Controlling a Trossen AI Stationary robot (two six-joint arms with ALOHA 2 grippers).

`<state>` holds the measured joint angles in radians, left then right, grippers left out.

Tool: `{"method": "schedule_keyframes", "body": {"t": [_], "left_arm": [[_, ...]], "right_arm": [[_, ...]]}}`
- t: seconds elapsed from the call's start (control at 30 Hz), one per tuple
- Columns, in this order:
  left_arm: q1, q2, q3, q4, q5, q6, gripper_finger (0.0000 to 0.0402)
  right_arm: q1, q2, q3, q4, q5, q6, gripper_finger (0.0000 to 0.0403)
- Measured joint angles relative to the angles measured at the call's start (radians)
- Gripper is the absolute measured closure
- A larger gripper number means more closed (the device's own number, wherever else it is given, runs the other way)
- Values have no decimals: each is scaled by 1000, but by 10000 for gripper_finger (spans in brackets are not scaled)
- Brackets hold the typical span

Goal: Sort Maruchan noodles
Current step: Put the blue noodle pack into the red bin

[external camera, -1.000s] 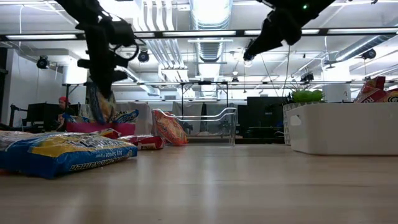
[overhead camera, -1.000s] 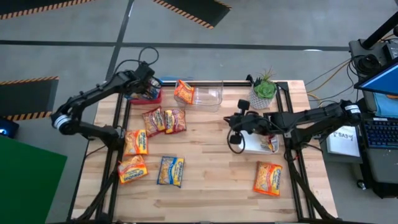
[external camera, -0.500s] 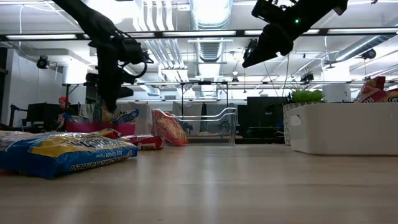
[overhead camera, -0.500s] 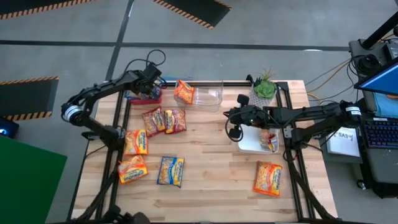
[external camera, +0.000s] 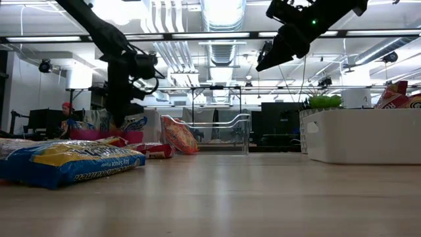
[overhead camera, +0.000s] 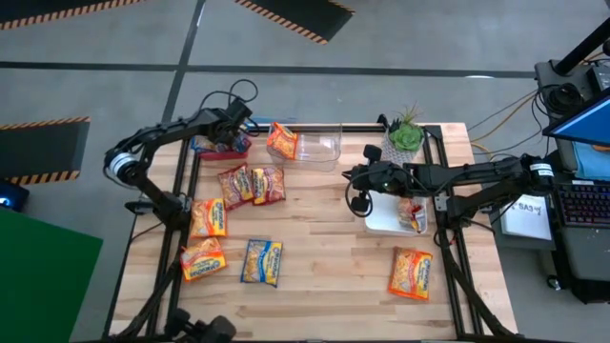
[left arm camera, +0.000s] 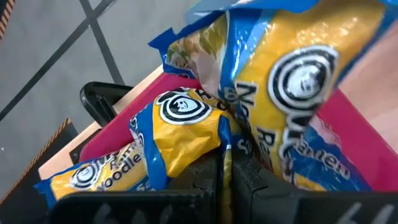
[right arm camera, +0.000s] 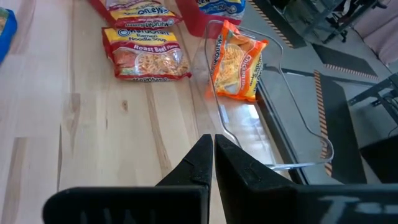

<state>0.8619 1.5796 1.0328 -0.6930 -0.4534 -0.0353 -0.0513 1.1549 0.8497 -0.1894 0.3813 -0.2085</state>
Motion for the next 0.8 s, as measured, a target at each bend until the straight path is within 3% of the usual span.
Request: {"method": "schedule_keyframes", "body": {"t": [0.27,0.57,0.8], "left_arm": [[0,-8,1,12,-5,0,389],[-11,-87,1,-10,-8,-4,316],[-116,-207,-10,-30,-8,-90,288]], "right_arm": [[0,0,0,0,0,0,394],[0,0,0,0,0,11,394],[0,0,0,0,-30,62,394]]}}
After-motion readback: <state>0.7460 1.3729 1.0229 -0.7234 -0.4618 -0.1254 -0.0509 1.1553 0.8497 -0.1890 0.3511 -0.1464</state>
